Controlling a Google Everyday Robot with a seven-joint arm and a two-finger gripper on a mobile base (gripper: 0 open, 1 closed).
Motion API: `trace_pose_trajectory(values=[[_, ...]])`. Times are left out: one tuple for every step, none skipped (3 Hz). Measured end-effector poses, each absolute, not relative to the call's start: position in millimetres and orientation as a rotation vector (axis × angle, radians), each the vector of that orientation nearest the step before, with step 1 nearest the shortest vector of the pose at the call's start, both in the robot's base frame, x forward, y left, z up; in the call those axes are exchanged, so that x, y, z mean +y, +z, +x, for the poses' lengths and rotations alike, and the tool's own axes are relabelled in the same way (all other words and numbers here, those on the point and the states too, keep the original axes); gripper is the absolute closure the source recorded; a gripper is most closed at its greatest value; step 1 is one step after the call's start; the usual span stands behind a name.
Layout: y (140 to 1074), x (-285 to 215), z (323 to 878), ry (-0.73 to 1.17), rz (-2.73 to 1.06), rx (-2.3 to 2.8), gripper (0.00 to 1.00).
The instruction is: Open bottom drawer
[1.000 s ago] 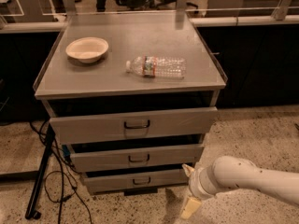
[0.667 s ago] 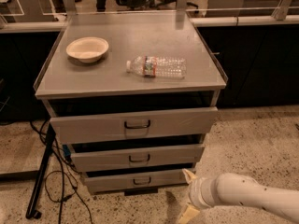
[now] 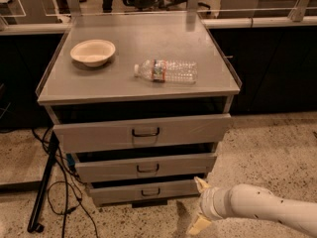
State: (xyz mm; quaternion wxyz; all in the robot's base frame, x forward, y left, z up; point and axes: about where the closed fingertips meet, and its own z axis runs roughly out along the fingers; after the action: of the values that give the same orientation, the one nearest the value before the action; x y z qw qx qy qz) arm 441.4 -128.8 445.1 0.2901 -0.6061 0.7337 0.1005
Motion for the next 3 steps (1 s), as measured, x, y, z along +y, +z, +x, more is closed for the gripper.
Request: trace_pose_trajectory(values=[[424.6,-130.1,453.3,0.239,-1.604,1.959,0.0],[373.2,-138.5,484.0,0.234,-1.606,1.978,0.0],[327.9,-142.6,518.1,0.275,-1.586,1.983,0.0]])
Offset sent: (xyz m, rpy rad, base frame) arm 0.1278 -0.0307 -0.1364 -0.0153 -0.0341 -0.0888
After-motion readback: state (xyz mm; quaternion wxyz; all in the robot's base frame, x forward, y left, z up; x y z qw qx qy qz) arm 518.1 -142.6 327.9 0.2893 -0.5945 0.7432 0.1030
